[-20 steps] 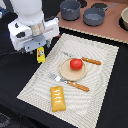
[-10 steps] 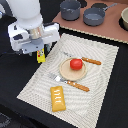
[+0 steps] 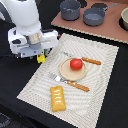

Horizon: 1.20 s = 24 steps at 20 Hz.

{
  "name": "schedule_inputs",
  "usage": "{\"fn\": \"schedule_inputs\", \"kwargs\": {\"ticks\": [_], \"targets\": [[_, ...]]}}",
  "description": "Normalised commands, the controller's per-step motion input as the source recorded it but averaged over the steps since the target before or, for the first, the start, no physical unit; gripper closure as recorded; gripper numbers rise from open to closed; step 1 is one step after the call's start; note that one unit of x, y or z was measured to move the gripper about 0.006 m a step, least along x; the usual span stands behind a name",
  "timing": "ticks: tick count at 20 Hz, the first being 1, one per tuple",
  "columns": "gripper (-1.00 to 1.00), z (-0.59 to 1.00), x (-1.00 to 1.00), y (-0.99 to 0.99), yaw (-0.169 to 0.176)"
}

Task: Interact with the objects in diverse but meaningful ways.

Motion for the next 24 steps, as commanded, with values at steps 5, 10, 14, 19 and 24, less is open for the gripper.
{"fn": "schedule_inputs", "kwargs": {"ticks": [5,10,14,19,24], "targets": [[1.00,0.09,-0.04,0.18,0.000],[1.00,0.95,-0.21,0.51,0.000],[1.00,1.00,0.01,0.72,0.000],[1.00,0.80,0.63,0.75,0.000],[1.00,0.66,0.83,0.60,0.000]]}}
